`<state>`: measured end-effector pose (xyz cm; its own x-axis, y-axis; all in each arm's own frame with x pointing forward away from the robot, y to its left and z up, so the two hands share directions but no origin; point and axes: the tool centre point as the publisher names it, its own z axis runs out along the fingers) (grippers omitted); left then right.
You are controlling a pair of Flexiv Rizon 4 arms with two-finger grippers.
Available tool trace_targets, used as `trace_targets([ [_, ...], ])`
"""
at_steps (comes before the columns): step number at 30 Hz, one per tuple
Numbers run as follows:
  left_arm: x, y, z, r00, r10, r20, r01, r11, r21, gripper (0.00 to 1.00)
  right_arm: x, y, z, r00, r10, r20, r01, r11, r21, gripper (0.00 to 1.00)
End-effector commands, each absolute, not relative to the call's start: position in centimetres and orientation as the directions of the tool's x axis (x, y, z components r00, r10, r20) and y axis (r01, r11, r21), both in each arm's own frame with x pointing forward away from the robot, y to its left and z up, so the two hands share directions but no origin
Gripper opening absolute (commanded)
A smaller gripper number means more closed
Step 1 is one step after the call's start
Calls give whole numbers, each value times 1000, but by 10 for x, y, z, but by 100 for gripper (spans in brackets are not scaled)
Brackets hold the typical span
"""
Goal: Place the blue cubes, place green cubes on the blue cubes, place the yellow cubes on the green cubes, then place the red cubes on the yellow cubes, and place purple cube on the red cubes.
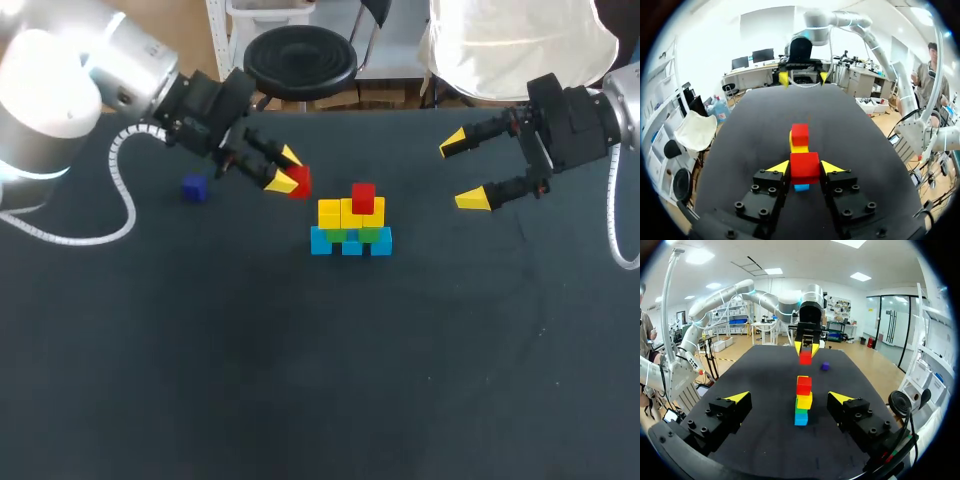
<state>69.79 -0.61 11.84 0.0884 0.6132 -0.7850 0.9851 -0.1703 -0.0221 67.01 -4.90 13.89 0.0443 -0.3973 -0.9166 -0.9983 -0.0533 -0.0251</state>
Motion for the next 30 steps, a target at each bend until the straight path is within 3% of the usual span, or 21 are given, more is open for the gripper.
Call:
trace_targets([
  [1,703,-27,125,97,628,-772,978,-203,-43,0,669,-49,139,45,-396,-917,-998,-52,-27,100],
  [30,693,-45,105,27,662,-749,984,-149,-97,0,669,-49,139,45,-396,-917,-998,-52,-27,100],
])
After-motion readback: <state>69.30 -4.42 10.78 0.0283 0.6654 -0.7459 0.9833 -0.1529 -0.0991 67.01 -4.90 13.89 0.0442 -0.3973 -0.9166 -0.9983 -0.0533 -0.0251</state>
